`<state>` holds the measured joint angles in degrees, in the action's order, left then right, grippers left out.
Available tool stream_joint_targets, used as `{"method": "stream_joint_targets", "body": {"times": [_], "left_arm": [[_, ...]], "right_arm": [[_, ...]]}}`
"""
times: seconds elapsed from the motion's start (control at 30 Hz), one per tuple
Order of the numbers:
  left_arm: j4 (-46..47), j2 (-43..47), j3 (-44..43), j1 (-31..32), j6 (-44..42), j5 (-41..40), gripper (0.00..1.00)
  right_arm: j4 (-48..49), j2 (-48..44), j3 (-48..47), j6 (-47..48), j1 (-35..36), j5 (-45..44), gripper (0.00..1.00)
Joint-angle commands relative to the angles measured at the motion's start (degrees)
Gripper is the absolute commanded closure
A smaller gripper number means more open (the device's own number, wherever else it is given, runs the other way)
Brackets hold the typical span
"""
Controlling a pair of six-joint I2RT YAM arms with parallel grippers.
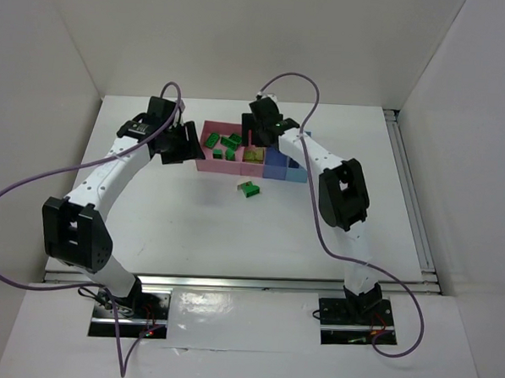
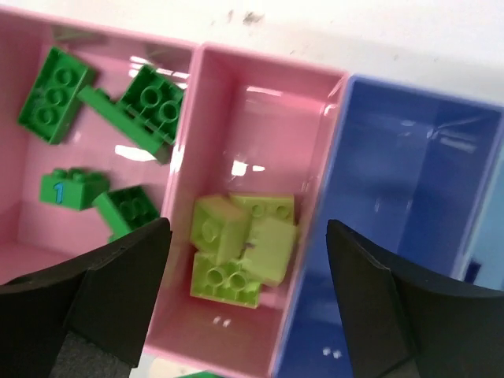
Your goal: Sort the legos into containers by color
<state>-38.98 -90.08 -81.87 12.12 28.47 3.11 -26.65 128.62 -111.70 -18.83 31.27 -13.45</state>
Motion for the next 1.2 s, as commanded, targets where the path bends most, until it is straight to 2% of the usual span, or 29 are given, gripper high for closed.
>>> {"method": "stream_joint_targets", "body": {"times": [0.0, 0.1, 0.2, 0.23, 0.33, 0.37, 0.4, 0.47, 0.53, 0.6, 0.63, 0.67, 0.8, 1.03, 1.1, 1.17], "left_arm": [[0.4, -0.7, -2.2, -0.3, -1.0, 0.8, 0.30], [0.4, -1.2, -2.7, -0.3, -1.0, 1.4, 0.30], [0.4, -1.2, -2.7, -0.3, -1.0, 2.0, 0.30], [0.4, -1.2, -2.7, -0.3, -0.5, 2.0, 0.30], [0.4, -1.2, -2.7, -0.3, -0.5, 2.0, 0.30], [0.4, -1.2, -2.1, -0.3, -0.5, 2.0, 0.32], [0.4, -1.2, -2.1, -0.3, -0.5, 1.4, 0.33], [0.9, -1.2, -1.5, -0.3, -0.5, 1.4, 0.33], [1.5, -1.2, -1.5, -0.3, -0.5, 1.4, 0.33], [1.5, -1.8, -1.5, -0.3, -0.5, 1.9, 0.33], [2.0, -1.8, -1.5, -0.3, -0.5, 1.9, 0.33], [2.0, -1.8, -0.1, -0.3, -0.5, 1.9, 0.33], [2.7, -1.8, 0.9, -0.3, 0.0, 2.5, 0.33], [2.7, -2.3, 2.1, 0.2, 0.0, 0.6, 0.33], [2.7, -2.3, 2.6, 0.2, -0.5, 0.6, 0.33], [2.7, -1.8, 3.2, 0.2, -0.5, 0.6, 0.33]], "right_arm": [[2.0, -2.8, -5.3, 1.9, -0.6, 0.4, 0.12], [5.5, -8.6, 0.9, 1.9, -0.6, 0.4, 0.17], [8.4, -14.1, 9.9, 1.3, 0.8, -0.3, 0.28], [8.4, -17.5, 14.9, 1.3, 1.7, -0.3, 0.38], [8.9, -23.1, 22.2, 0.8, 4.1, -0.9, 0.56], [8.9, -24.2, 26.9, 0.8, 4.7, 1.0, 0.71], [8.9, -24.8, 29.0, 2.9, 5.7, 5.5, 0.71], [8.4, -25.5, 32.1, 4.8, 7.5, 7.0, 0.71], [7.0, -25.5, 34.9, 6.0, 8.8, 7.6, 0.50], [6.4, -24.6, 34.9, 8.2, 9.3, 8.5, 0.25], [5.7, -23.7, 34.4, 8.9, 9.3, 10.5, 0.09], [4.5, -20.6, 33.1, 8.9, 9.3, 10.6, 0.07], [0.1, -14.6, 25.0, 11.1, 8.8, 6.1, 0.03], [1.3, -9.6, 21.9, 12.2, 8.8, 2.1, 0.03], [2.4, -8.3, 21.9, 12.2, 8.8, 2.1, 0.06], [2.9, -8.3, 21.9, 12.2, 8.3, 3.9, 0.14]]}}
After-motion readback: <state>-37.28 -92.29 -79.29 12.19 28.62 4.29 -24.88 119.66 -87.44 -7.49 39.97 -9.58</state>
